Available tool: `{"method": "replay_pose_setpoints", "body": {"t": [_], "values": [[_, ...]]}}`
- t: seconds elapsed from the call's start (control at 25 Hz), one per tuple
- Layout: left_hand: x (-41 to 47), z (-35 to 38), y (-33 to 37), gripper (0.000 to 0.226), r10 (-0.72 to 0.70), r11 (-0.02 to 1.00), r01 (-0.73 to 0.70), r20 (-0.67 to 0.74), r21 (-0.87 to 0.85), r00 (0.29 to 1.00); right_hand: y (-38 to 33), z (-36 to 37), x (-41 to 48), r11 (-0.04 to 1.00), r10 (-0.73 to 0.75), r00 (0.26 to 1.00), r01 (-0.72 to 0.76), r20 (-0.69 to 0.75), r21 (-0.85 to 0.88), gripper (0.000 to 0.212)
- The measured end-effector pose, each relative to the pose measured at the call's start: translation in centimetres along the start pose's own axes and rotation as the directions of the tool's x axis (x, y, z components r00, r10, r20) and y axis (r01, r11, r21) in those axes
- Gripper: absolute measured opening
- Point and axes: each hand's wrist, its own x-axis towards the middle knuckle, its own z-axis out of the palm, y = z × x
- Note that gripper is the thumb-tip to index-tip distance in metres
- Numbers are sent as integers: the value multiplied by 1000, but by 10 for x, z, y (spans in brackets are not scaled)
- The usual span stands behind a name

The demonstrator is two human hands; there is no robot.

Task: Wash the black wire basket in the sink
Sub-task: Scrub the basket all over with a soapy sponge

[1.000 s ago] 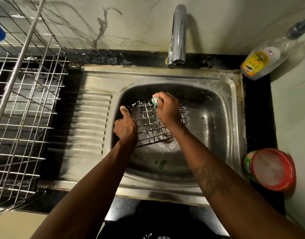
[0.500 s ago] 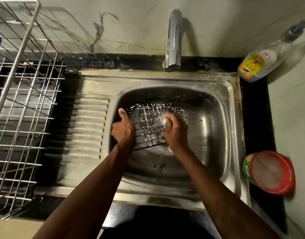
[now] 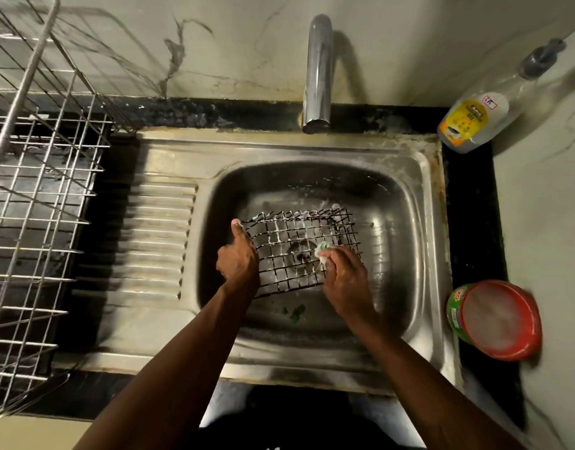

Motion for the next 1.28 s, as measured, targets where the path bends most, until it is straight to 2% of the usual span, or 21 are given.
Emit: {"method": "replay_pose_setpoints", "body": {"t": [0.2,0.36,0.48,0.56,0.68,0.8,0.84,0.88,0.92,1.0,1.08,1.2,1.28], "values": [[10,-4,18,89,43,999,-44,-27,-24,999,-11,0,39,998,48,995,-51,84,36,36],[19,-8,25,88,72,997,-74,-52,-29,996,-13,-2,66,994,67,996,-72,63,76,19],[21,-5,22,87,71,996,-74,-60,-47,996,-7,-3,92,990,118,993,-117,-1,80,19],[21,-4,22,86,66,996,-70,-69,-60,995,-5,5,126,989,127,990,-130,58,65,19],[21,-4,24,85,48,997,-52,-68,-60,997,-4,10,142,1000,-3,984,8,178,-29,17],[22,-2,26,84,51,996,-57,-92,-66,994,3,-7,88,977,-173,963,195,204,-89,17],[23,-2,25,84,53,997,-59,-89,-59,995,4,-14,62,982,-155,964,174,216,-68,19],[23,-3,25,84,53,997,-57,-81,-54,995,4,-20,40,996,-89,974,93,208,-10,20],[24,-3,25,84,50,997,-54,-75,-56,996,7,-22,27,999,-16,984,9,179,41,20],[25,-2,22,84,53,996,-58,-73,-70,996,7,-19,37,997,65,994,-69,85,45,14],[25,-2,20,85,65,995,-70,-72,-70,995,7,-7,79,997,74,997,-75,12,25,9],[25,-3,18,86,62,994,-68,-69,-82,996,5,9,146,998,63,993,-63,95,-5,19],[26,-3,19,87,66,995,-71,-76,-67,995,9,10,147,998,36,992,-30,122,-48,23]]}}
